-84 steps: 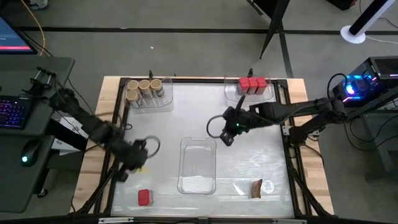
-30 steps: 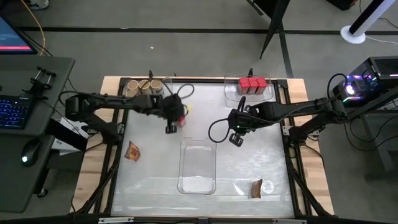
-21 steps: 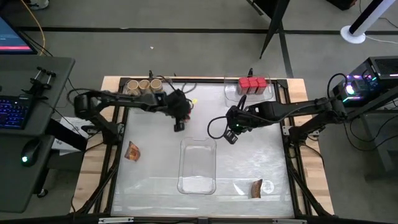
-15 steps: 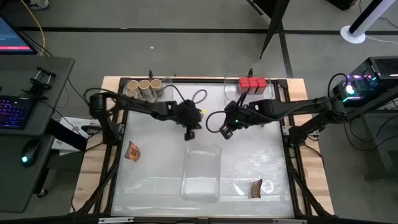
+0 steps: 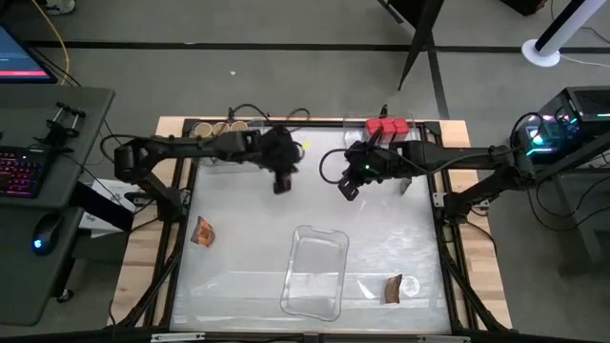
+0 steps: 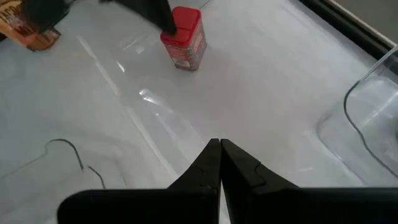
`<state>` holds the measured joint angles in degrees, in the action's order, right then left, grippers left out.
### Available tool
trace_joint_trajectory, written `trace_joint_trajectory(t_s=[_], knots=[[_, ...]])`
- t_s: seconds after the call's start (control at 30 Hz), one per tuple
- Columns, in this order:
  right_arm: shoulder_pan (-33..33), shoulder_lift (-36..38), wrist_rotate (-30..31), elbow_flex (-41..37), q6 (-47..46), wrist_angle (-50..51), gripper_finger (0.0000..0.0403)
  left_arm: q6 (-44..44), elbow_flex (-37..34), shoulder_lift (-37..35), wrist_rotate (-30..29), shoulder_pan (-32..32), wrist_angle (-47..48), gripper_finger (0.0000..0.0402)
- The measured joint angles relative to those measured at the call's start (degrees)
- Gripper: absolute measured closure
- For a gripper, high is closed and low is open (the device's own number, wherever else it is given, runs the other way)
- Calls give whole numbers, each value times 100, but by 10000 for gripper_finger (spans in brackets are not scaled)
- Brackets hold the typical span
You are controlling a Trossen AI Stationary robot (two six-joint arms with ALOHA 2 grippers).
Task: Sort spices by type
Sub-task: Put the red seasoning can into the top right transparent bin
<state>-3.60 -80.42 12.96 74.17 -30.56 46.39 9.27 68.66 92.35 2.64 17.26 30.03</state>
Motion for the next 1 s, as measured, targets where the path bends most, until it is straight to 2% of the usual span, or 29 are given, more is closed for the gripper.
trace_joint_trajectory(t_s=[0.13, 0.37, 0.47, 0.6, 0.7, 0.87, 1.0], knots=[[-115, 17, -6, 0, 248, 5, 403, -394, -169, -15, -339, 380, 737, 401], [-181, 17, -4, 0, 406, 9, 403, -365, -325, 173, -418, 478, 786, 401], [-179, 17, -6, 0, 406, 26, 403, -427, -309, 282, -255, 408, 677, 402], [-179, 17, -6, 0, 406, 18, 403, -822, -310, 424, 0, 202, 200, 402], [-179, 17, -5, 0, 406, 9, 403, -1256, -335, 531, 208, 1, -484, 401], [-179, 17, 42, 0, 379, -54, 403, -2053, -334, 769, 222, -297, -1783, 402], [-179, 17, 170, 0, 364, -222, 403, -2434, -259, 1062, 498, -474, -2331, 401]])
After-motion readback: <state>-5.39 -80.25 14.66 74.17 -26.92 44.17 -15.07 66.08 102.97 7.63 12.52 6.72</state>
